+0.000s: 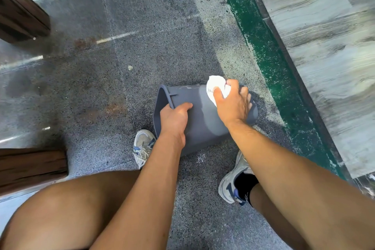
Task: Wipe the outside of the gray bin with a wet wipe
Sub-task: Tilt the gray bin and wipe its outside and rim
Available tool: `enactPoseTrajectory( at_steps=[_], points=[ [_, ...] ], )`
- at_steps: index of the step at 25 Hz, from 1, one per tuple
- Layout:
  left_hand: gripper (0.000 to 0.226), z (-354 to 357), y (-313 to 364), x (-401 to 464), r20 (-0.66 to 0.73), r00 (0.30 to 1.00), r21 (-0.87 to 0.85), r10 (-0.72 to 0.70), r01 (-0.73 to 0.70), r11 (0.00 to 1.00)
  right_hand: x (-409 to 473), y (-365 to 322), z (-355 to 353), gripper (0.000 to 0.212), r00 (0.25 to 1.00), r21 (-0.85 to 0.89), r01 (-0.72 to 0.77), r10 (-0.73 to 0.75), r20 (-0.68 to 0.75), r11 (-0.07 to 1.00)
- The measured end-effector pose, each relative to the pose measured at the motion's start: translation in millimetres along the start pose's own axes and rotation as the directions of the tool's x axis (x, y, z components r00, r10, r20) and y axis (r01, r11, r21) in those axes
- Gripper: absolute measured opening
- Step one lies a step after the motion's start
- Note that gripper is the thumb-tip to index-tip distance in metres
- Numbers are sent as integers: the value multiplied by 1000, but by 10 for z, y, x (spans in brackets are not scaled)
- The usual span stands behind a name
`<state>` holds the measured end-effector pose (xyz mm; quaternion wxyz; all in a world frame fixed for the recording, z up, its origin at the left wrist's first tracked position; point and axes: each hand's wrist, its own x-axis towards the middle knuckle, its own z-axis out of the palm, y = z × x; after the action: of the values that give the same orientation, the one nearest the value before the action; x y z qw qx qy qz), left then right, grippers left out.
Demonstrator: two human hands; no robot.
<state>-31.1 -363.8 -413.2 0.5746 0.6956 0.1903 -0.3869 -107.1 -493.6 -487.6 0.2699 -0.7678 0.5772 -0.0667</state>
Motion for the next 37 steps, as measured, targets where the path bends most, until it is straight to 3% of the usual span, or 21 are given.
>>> enactPoseTrajectory(
  at_steps=[10, 27, 32, 37],
  points=[
    [18, 50, 74, -6, -31, 999, 100, 29, -26, 995, 296, 440, -53, 45, 995, 43, -97, 98, -14, 994],
    [16, 19, 43, 101, 34, 992, 180, 125, -129, 975, 547, 947, -121, 46, 969, 197, -211, 231, -86, 957],
    [17, -39, 47, 123, 62, 991, 180, 116, -125, 976, 557, 1267, -85, 49, 914, 205, -394, 405, -14, 896],
    [16, -49, 59, 160, 70, 993, 171, 97, -108, 979, 340, 1573, -24, 56, 753, 221, -644, 658, 11, 733]
  ],
)
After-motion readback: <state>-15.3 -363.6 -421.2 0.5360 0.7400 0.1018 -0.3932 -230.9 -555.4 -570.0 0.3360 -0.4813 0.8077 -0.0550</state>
